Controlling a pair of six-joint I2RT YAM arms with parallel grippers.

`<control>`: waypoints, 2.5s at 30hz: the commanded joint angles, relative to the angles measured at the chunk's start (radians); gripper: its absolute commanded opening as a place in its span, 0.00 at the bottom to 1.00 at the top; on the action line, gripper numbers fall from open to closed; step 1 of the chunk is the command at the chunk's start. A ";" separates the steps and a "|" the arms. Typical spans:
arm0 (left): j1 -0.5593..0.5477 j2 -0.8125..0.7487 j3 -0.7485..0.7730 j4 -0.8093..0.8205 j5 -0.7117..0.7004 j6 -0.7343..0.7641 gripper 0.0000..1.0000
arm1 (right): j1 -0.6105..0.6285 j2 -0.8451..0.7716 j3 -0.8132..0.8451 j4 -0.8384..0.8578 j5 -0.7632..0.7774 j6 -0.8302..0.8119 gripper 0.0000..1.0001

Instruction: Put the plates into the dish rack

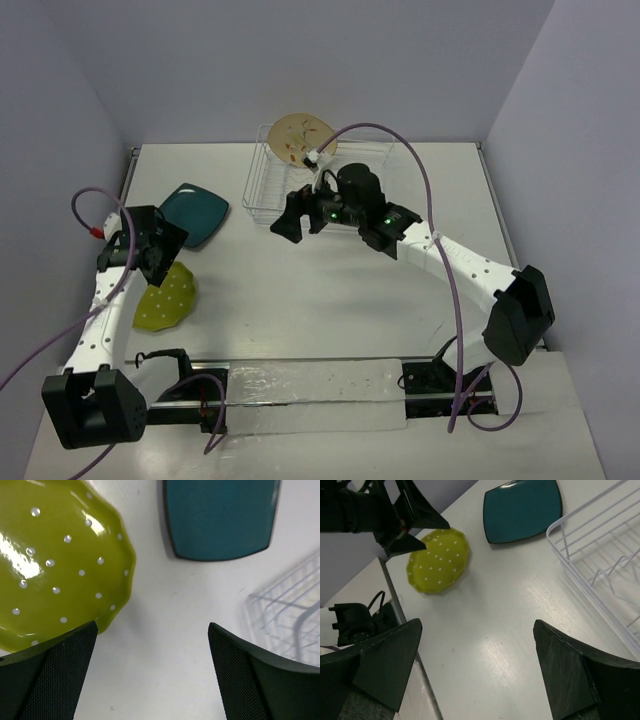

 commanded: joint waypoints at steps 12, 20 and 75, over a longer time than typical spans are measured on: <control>-0.172 0.252 -0.019 -0.121 -0.212 -0.097 0.96 | -0.002 -0.081 -0.225 0.003 0.202 0.098 1.00; -0.186 0.411 0.019 -0.040 -0.174 -0.044 0.74 | -0.002 -0.114 -0.301 0.013 0.259 0.122 1.00; -0.560 0.228 0.124 0.006 -0.085 -0.273 0.00 | 0.353 0.562 -0.133 0.792 0.194 0.303 0.92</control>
